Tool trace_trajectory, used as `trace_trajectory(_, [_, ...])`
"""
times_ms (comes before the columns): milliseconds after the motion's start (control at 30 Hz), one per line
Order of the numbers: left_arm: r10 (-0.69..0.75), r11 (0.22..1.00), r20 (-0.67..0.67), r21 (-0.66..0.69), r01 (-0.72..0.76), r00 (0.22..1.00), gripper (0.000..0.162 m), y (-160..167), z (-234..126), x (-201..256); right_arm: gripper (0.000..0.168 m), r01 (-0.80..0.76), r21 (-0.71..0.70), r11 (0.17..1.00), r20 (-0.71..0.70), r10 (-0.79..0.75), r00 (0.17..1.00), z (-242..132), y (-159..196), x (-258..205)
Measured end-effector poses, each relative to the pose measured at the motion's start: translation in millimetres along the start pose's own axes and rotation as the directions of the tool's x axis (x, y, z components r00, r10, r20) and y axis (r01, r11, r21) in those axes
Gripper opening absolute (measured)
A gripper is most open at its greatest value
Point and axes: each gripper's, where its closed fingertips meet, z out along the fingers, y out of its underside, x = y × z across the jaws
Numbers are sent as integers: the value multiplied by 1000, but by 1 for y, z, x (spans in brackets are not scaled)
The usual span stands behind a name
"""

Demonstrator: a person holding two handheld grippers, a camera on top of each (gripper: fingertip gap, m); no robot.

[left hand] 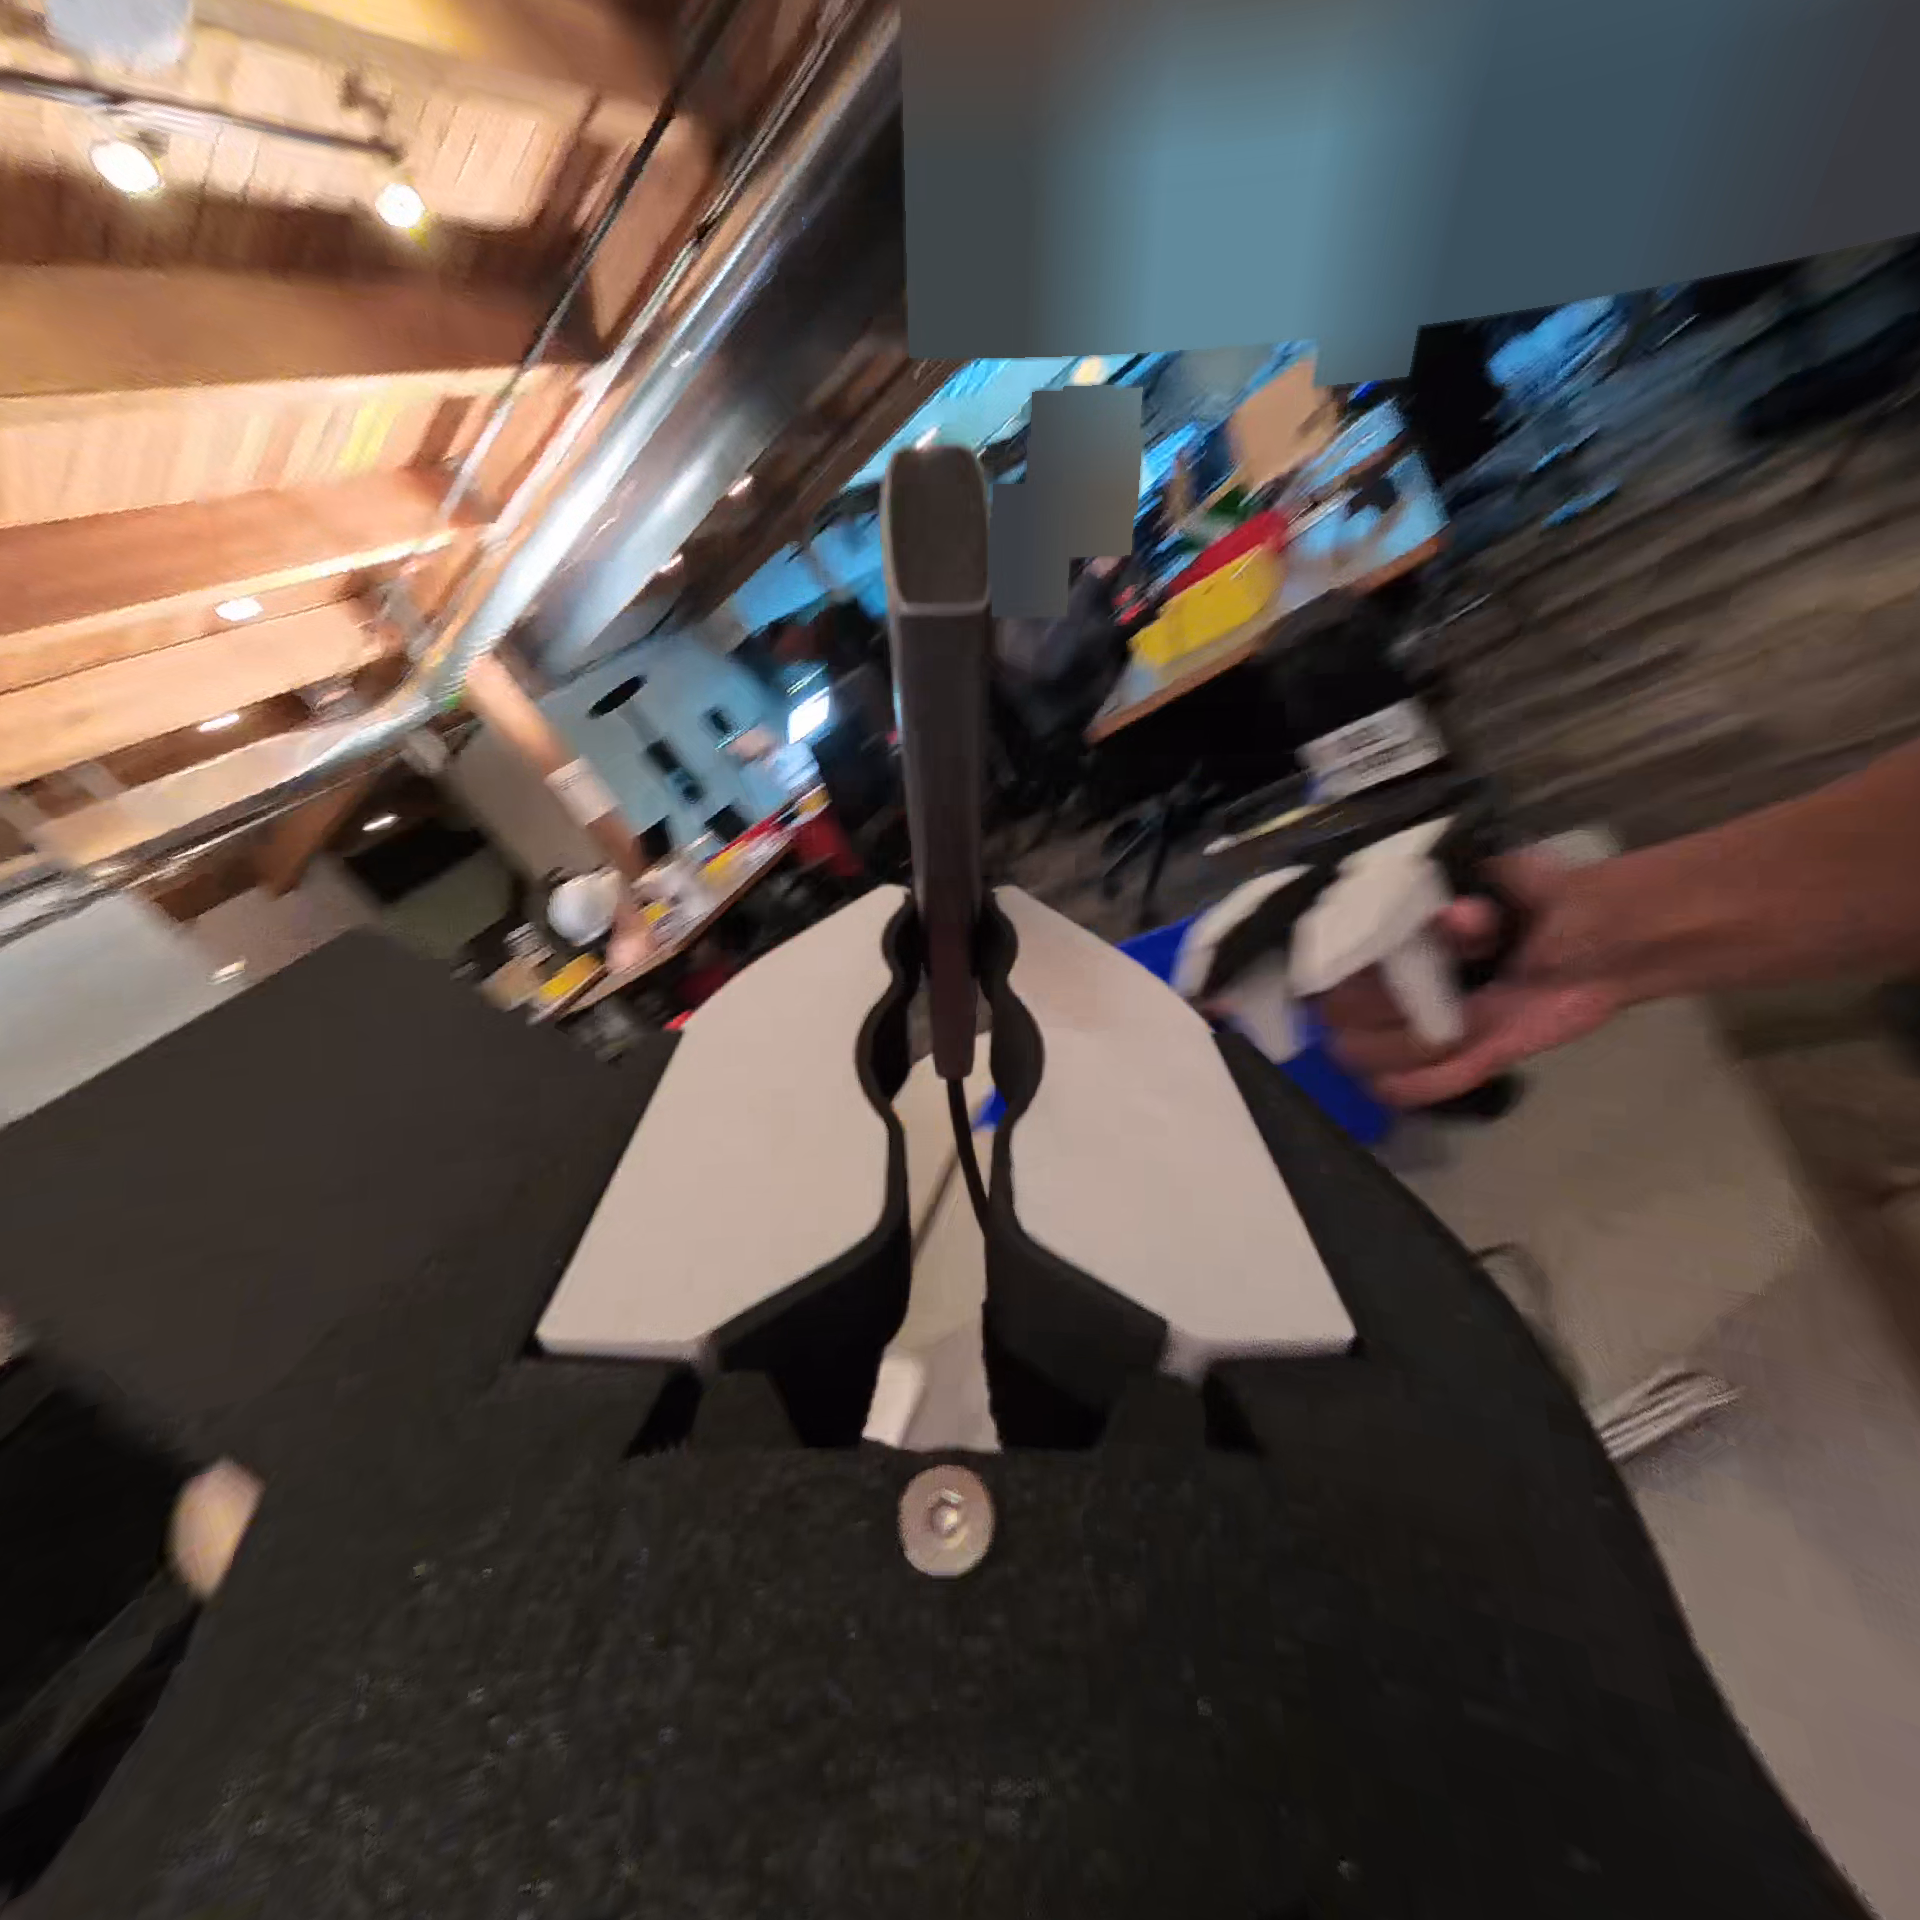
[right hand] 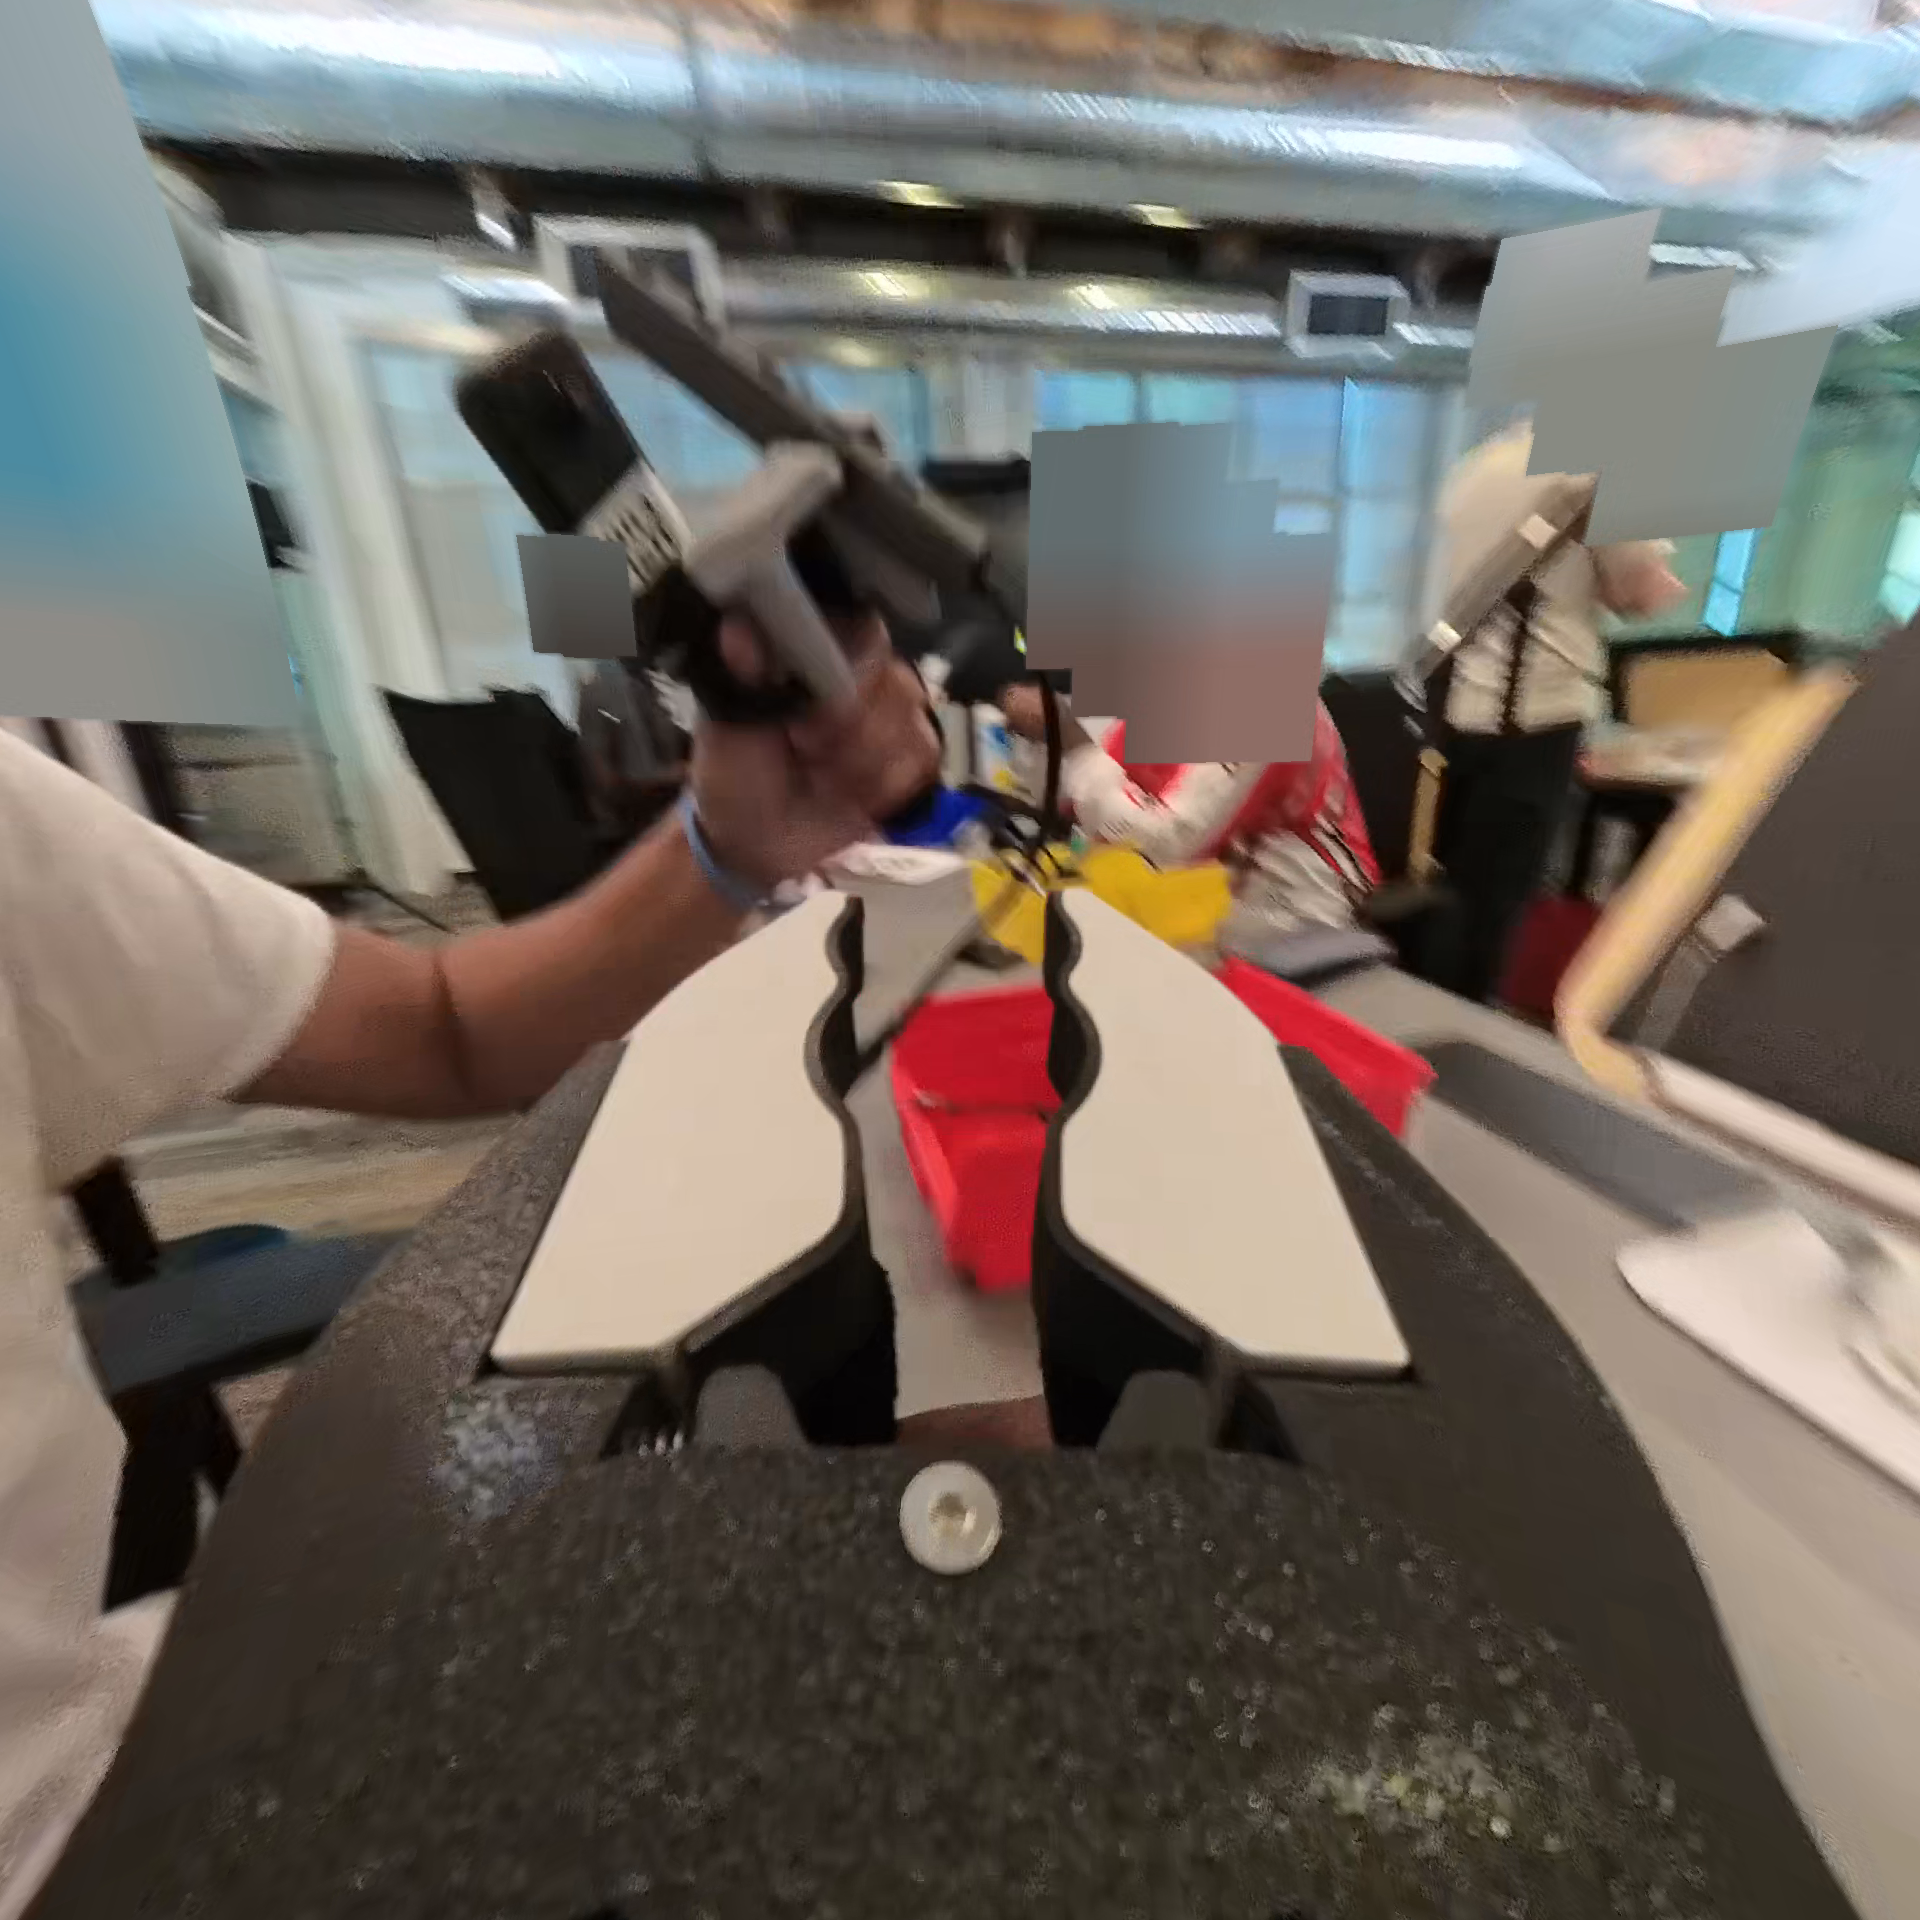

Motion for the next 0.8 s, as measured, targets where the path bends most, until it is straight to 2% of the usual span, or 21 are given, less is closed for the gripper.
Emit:
trace_trajectory(67, [-60, 996, -72, 68, 65, 996, 10, -12, 15, 32, 34, 4, 71, 997, 105, -11, 994, 16, -22, -15])
trace_trajectory(167, [-135, 982, -125, 119, 150, 983, 10, -13, 30, 68, 34, 8, 122, 992, 183, -30, 983, 20, -30, -33])
trace_trajectory(233, [-166, 975, -128, 126, 182, 978, 10, -5, 35, 84, 15, 63, 126, 990, 220, -89, 971, 11, -25, -47])
trace_trajectory(267, [-188, 970, -130, 132, 205, 974, 10, -2, 35, 89, 15, 95, 136, 986, 196, -121, 973, 7, -22, -48])
trace_trajectory(333, [-254, 959, -169, 81, 270, 952, 10, 9, 32, 101, 13, 167, 76, 983, 195, -179, 965, -3, -6, -53])
trace_trajectory(400, [-316, 949, -201, -51, 312, 927, 12, 29, 27, 115, 10, 247, -54, 968, 226, -229, 947, -13, 15, -56])
trace_trajectory(467, [-320, 941, -184, -173, 290, 929, 14, 52, 20, 125, 10, 335, -162, 928, 224, -296, 928, -24, 34, -54])
trace_trajectory(567, [-274, 937, -154, -264, 228, 949, 12, 74, 8, 138, 10, 358, -251, 899, 264, -292, 919, -35, 52, -55])
trace_trajectory(700, [-209, 937, -141, -311, 157, 968, 14, 80, -2, 147, 10, 368, -295, 882, 308, -277, 910, -39, 61, -59])
trace_trajectory(800, [-228, 938, -148, -299, 177, 962, 21, 72, -7, 148, 10, 362, -288, 887, 317, -269, 910, -36, 60, -62])
